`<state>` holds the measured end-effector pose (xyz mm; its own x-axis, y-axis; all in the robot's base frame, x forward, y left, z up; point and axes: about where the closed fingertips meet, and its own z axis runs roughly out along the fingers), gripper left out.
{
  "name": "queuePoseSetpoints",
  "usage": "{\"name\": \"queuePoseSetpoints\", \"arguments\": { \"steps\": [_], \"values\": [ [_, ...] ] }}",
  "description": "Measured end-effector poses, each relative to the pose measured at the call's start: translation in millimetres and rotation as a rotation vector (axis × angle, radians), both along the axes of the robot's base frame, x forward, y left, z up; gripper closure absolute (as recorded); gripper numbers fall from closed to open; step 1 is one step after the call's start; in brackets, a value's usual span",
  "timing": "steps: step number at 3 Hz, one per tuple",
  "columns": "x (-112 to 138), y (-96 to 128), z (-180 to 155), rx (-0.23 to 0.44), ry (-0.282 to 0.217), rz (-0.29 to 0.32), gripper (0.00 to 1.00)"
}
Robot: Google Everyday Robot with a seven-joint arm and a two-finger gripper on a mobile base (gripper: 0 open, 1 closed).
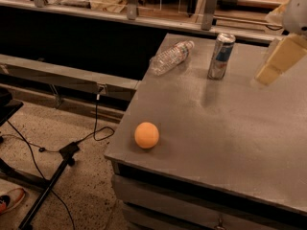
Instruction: Pick redbull can
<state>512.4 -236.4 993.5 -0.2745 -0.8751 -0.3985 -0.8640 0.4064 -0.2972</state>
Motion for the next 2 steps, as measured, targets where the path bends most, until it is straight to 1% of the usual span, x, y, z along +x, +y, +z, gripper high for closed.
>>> {"name": "queuePoseSetpoints", "arguments": {
  "steps": [1,2],
  "values": [
    [63.3,-7.3,10.9,0.16,-0.099,-0.071,0.0],
    [101.3,-5.1,5.4,0.248,-0.152,-0.106,0.0]
  ]
}}
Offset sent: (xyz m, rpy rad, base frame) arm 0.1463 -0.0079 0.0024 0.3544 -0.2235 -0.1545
